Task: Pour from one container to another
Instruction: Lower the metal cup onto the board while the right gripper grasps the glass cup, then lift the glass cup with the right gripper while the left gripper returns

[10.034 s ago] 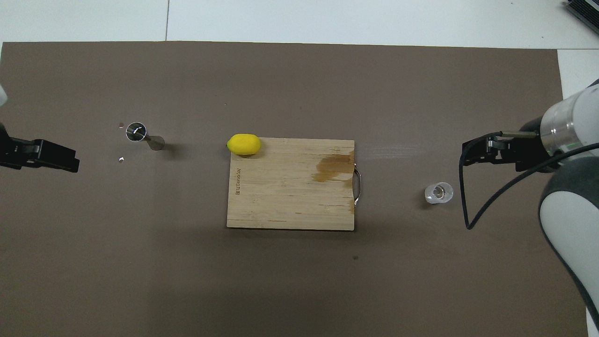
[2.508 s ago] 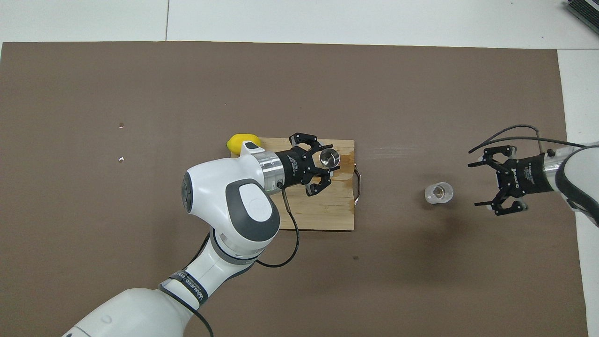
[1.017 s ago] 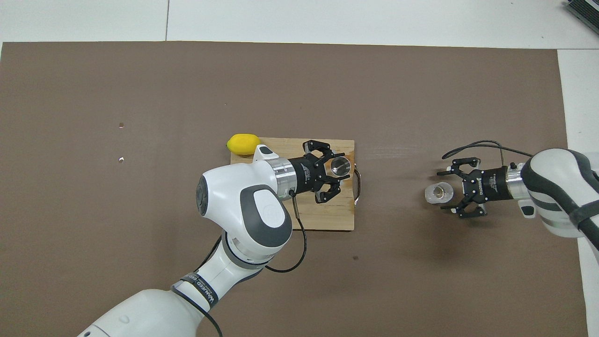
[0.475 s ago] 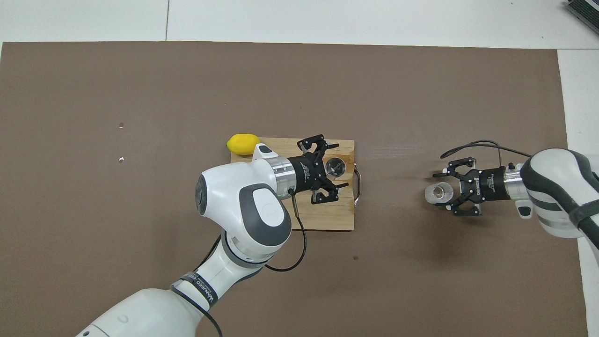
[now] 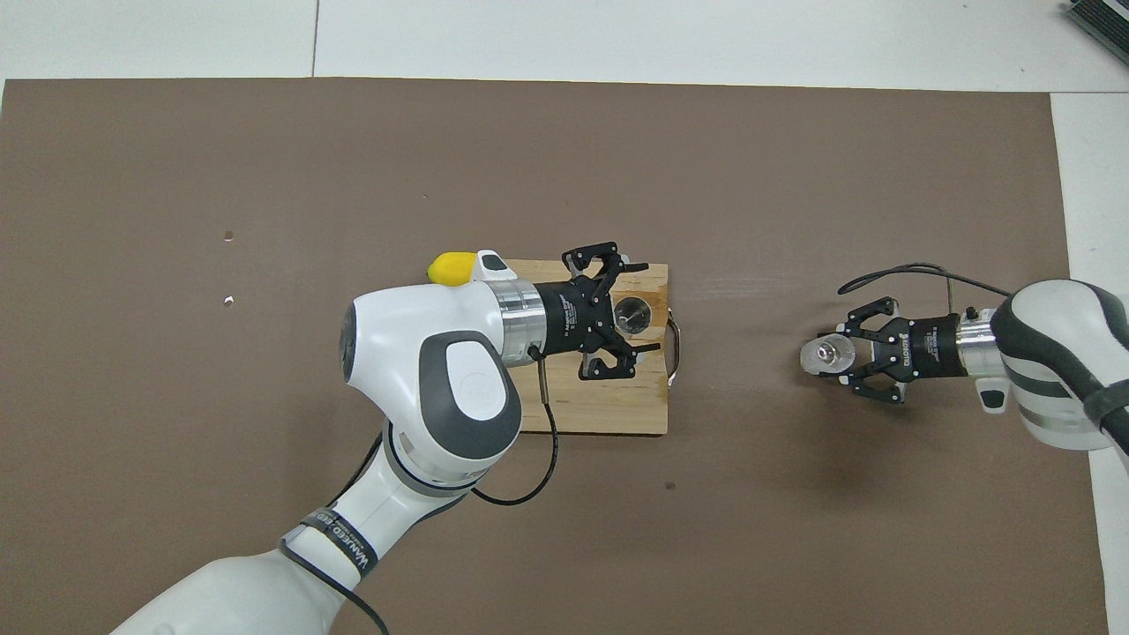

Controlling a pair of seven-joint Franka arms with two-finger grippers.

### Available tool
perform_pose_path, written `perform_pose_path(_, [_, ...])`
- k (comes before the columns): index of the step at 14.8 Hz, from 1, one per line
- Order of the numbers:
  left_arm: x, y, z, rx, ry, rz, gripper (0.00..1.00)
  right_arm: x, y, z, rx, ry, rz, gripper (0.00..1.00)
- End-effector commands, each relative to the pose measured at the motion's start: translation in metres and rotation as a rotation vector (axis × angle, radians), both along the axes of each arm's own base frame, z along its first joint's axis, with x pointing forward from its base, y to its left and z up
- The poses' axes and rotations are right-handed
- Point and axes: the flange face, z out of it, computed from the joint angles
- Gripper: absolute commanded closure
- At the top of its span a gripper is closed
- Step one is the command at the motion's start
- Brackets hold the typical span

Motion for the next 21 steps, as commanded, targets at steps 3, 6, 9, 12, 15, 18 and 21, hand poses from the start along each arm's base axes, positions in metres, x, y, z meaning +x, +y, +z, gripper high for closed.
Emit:
perform_pose_path(3, [0.029, 0.059, 0.03, 0.192, -0.134, -0.1, 0.0, 0.01, 0.019, 0.039, -0.012, -0.073, 0.032, 1.0])
perform_pose_path(6, [0.043, 0.087, 0.047, 0.403, -0.299, -0.169, 0.0, 0.023, 0.036, 0.057, -0.032, -0.055, 0.021, 1.0])
perform_pose_path(9, [0.065, 0.12, 0.055, 0.683, -0.455, -0.289, 0.0, 0.042, 0.055, 0.084, -0.091, -0.028, 0.01, 1.0])
perform_pose_path(12, [0.066, 0.131, 0.049, 0.898, -0.532, -0.447, 0.0, 0.063, 0.09, 0.109, -0.127, -0.012, 0.003, 1.0])
perform_pose_path(15, [0.083, 0.179, 0.055, 1.018, -0.603, -0.607, 0.0, 0.082, 0.129, 0.137, -0.183, 0.018, 0.005, 1.0])
perform_pose_path(18, [0.089, 0.208, 0.065, 1.015, -0.675, -0.889, 0.0, 0.105, 0.169, 0.162, -0.256, 0.044, -0.02, 1.0])
perform_pose_path(21, [0.086, 0.235, 0.063, 0.988, -0.695, -1.098, 0.0, 0.112, 0.206, 0.17, -0.306, 0.038, -0.006, 1.0])
